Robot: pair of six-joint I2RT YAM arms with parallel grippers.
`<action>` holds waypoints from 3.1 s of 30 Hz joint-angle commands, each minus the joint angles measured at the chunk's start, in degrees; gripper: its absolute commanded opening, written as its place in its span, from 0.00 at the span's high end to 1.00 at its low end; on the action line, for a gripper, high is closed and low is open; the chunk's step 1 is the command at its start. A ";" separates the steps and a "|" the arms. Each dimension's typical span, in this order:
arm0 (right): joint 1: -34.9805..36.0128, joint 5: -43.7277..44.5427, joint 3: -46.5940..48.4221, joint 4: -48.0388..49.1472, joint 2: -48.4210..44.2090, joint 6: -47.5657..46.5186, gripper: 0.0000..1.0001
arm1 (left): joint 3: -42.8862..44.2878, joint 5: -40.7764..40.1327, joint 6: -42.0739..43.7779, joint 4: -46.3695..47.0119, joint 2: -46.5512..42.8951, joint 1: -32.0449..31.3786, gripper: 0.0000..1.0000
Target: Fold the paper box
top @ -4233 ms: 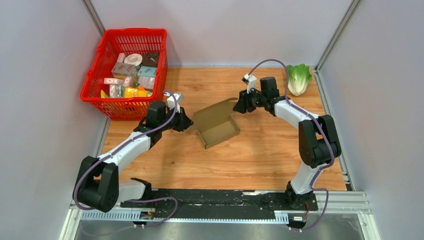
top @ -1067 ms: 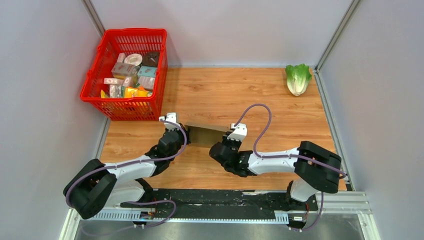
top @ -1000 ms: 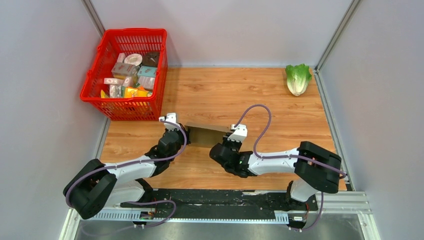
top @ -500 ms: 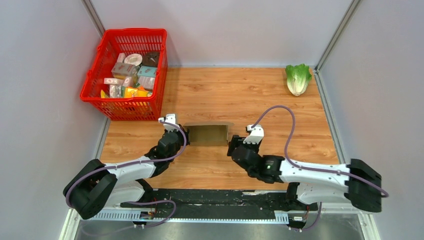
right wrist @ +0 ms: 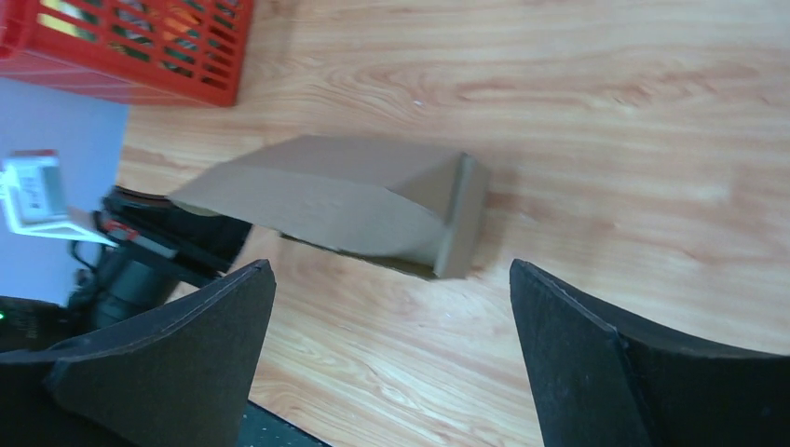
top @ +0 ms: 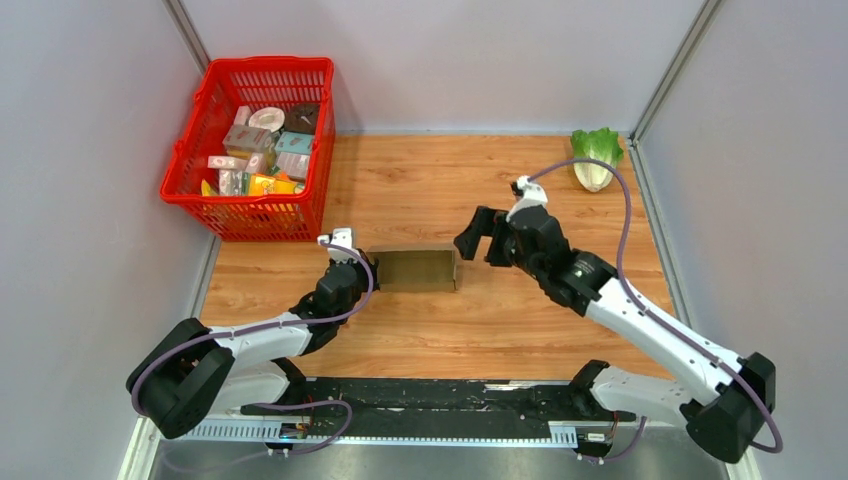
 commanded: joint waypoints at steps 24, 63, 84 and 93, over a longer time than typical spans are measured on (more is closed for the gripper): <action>-1.96 -14.89 5.21 14.18 20.49 -14.33 0.02 | 3.45 10.62 0.53 -24.84 -13.09 -0.22 0.50; -1.61 -15.77 -1.56 18.05 15.83 -15.12 0.02 | 17.26 41.21 -9.66 -34.11 -17.78 -0.22 0.71; -1.69 -15.94 1.95 13.66 21.19 -15.21 0.04 | 2.48 39.45 -15.72 -13.62 -5.11 -4.00 0.76; -1.52 -19.19 3.09 12.69 24.36 -15.48 0.04 | 10.12 41.22 -14.94 -24.73 -13.89 -4.00 0.57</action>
